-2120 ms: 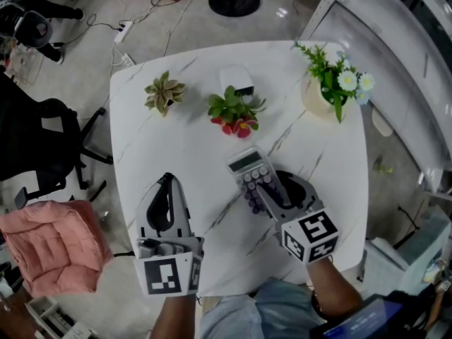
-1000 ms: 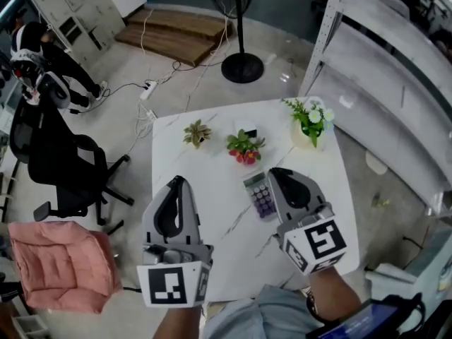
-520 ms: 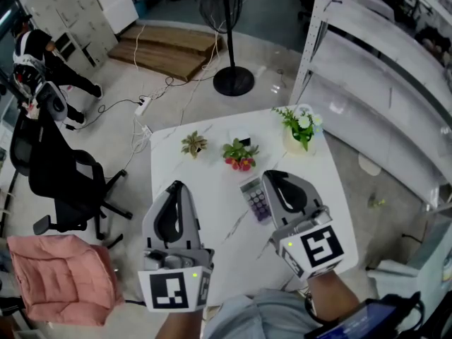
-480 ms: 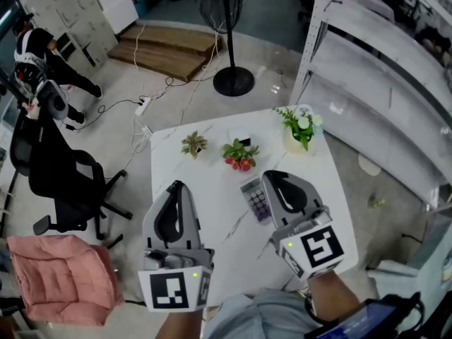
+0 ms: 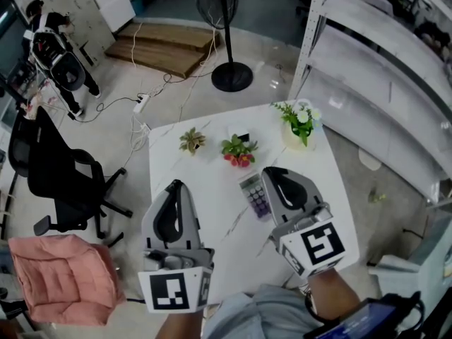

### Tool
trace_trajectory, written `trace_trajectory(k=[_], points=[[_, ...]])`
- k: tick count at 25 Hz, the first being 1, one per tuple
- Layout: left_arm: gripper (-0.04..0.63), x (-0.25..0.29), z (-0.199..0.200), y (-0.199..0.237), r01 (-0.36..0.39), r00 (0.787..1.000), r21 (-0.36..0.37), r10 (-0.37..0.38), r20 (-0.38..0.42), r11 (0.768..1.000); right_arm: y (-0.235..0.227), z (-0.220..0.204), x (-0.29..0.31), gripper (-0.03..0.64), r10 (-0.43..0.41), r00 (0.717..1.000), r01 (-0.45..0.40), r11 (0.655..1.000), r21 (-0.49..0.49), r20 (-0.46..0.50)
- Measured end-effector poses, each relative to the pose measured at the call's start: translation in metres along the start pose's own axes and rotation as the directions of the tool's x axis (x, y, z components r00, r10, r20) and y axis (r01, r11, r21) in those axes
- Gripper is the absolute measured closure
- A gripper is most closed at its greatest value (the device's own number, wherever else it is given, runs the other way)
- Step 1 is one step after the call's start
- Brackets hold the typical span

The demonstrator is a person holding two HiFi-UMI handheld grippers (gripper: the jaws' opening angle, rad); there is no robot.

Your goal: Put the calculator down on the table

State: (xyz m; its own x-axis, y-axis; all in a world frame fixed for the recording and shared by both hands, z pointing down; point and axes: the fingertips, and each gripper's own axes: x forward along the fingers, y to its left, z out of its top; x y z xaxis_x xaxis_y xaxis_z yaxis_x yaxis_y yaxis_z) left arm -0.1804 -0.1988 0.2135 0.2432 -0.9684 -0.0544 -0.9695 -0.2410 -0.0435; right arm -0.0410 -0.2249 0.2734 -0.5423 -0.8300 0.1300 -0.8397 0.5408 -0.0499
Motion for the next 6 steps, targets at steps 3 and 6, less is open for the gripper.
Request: trace_trajectory(k=[3, 6], points=[[0.586, -0.0015, -0.0038, -0.0027, 0.005, 1.000, -0.014, -0.005, -0.016, 1.000, -0.0002, -0.0005, -0.0007, 0.600, 0.001, 1.000, -0.001, 1.000, -0.003, -0.001], [0.586, -0.0021, -0.0019, -0.0047, 0.007, 1.000, -0.011, -0.007, 0.000, 1.000, -0.0002, -0.0015, -0.0016, 0.600, 0.003, 1.000, -0.003, 1.000, -0.008, 0.000]])
